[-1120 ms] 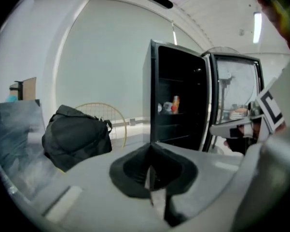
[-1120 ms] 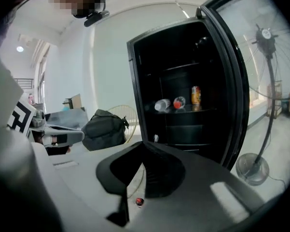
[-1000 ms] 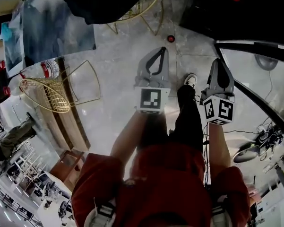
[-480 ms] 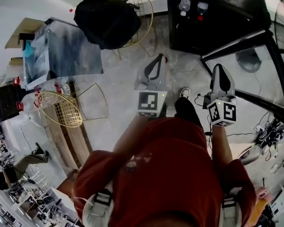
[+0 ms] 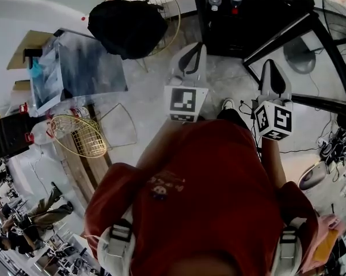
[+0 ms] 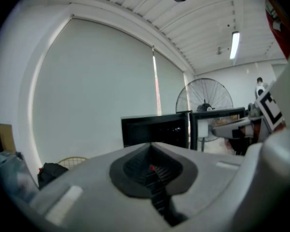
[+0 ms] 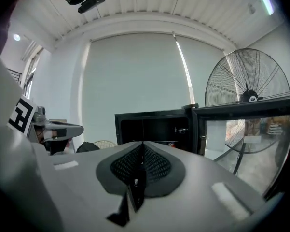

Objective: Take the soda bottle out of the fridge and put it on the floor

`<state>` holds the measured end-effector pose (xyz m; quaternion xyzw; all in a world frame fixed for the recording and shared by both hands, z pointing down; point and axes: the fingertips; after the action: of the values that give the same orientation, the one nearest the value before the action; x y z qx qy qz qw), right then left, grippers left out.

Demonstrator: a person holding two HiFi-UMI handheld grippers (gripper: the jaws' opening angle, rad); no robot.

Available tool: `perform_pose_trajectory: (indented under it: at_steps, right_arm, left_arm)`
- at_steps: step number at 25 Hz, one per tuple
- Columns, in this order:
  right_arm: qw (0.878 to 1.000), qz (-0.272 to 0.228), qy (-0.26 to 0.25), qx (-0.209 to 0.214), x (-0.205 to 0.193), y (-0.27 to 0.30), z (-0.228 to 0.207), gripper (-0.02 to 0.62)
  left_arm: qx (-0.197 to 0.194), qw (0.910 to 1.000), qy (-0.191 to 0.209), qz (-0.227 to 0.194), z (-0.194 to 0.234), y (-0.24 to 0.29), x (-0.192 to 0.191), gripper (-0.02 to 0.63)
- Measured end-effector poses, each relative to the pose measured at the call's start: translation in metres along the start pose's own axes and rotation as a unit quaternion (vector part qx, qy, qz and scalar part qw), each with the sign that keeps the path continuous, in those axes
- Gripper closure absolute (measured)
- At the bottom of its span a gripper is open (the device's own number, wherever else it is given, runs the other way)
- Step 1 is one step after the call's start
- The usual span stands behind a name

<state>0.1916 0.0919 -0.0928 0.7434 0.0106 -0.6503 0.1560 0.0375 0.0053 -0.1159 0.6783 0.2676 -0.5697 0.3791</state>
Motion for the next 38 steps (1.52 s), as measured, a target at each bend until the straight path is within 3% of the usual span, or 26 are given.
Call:
perform_pose_trajectory:
  at_steps: [38]
  right_arm:
    - [1.000,0.003,-0.027,0.004,-0.006,0.014,0.028,0.595]
  left_arm:
    - [0.019,0.9997,-0.015,0.010,0.027,-0.012,-0.021,0.606]
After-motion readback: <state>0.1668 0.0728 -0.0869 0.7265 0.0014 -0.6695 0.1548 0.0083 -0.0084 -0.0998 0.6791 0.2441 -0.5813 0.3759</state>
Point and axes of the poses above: the fingertips, and each gripper's own axes: y forward along the fingers, z to its left, x out of its top, and after that the axes turned 7 degrees about -x, right-handed
